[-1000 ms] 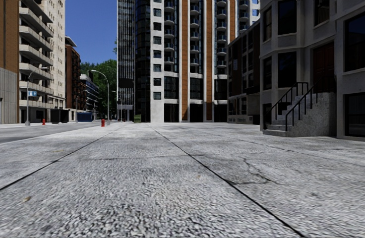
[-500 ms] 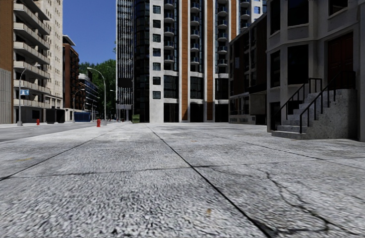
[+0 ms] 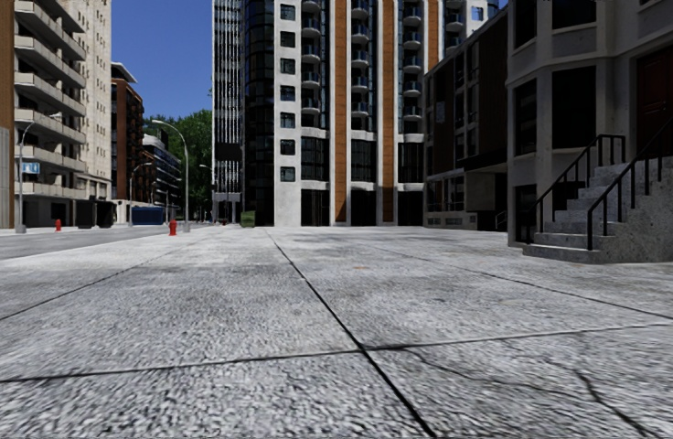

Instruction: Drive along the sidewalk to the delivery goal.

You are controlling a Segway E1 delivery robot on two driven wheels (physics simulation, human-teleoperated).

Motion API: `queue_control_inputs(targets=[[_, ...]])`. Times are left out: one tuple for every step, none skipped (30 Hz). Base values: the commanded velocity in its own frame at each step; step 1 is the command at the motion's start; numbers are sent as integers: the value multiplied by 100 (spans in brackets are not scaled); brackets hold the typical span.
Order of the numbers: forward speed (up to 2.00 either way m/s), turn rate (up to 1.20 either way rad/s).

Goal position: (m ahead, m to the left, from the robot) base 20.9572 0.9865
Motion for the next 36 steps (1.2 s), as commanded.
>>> queue_control_inputs(targets=[[200, 0], [200, 0], [200, 0], [200, 0], [200, 0], [200, 0], [200, 0], [200, 0], [200, 0], [200, 0], [200, 0], [200, 0], [200, 0], [200, 0], [200, 0], [200, 0], [200, 0], [200, 0], [200, 0], [200, 0], [200, 0], [200, 0], [200, 0], [200, 0], [200, 0], [200, 0], [200, 0], [200, 0], [200, 0], [200, 0], [200, 0], [200, 0], [200, 0], [200, 0], [200, 0], [200, 0]])
